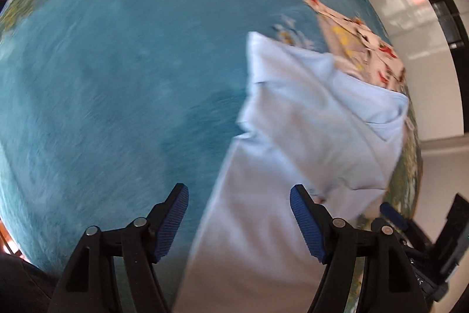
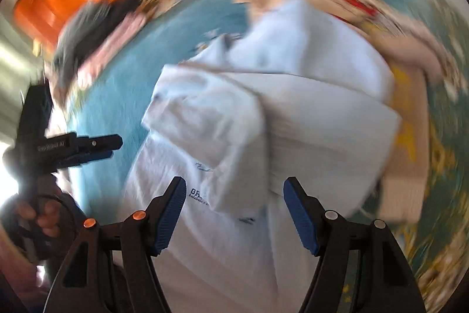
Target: Fold clothes
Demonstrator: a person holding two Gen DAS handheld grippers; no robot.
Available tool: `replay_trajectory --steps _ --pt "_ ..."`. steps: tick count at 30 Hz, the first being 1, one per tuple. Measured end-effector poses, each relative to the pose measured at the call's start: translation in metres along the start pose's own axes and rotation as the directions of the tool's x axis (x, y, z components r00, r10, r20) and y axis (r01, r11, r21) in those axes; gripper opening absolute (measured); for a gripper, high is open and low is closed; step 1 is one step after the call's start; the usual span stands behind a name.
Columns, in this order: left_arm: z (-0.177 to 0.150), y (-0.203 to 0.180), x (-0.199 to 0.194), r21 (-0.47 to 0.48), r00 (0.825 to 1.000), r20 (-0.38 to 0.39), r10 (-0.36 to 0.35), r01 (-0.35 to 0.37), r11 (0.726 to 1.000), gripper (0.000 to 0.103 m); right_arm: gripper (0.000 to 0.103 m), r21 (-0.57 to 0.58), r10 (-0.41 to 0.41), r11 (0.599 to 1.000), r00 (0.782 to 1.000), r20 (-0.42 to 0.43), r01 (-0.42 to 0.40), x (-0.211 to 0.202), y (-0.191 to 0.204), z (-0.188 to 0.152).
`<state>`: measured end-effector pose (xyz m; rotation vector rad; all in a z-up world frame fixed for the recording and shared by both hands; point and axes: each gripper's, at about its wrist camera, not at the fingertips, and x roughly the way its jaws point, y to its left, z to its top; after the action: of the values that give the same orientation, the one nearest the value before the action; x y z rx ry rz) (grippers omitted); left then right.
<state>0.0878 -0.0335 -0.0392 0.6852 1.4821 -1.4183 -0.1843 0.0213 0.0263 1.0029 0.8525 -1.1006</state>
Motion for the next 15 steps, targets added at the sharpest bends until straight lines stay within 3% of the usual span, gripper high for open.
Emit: replay_trajectory --steps 4,6,9,12,15 --pt "-0.005 0.031 -0.002 -0.094 0.999 0.020 -0.039 0.041 0.995 0.075 0.070 -0.096 -0.010 0.995 0.998 -0.057 0.005 0.022 0.038 0.002" --pt "-0.004 0.034 -0.011 -0.101 0.997 0.058 -0.057 0.063 0.993 0.075 0.070 -0.130 -0.060 0.990 0.994 -0.089 0.048 0.037 0.051 0.001" --pt "-0.005 0.034 -0.012 -0.087 0.997 0.050 -0.064 0.068 0.994 0.075 0.070 -0.072 -0.129 0.990 0.980 -0.150 0.119 0.060 0.047 -0.001" --pt "-0.005 0.034 -0.011 -0.080 0.997 0.040 -0.072 0.075 0.994 0.075 0.070 -0.076 -0.158 0.986 0.977 -0.144 0.149 0.066 0.051 -0.001" --pt "-0.005 0.037 -0.014 -0.086 0.994 0.055 -0.091 0.096 0.992 0.075 0.062 -0.073 -0.252 0.967 0.956 -0.150 0.243 0.064 0.052 0.000"
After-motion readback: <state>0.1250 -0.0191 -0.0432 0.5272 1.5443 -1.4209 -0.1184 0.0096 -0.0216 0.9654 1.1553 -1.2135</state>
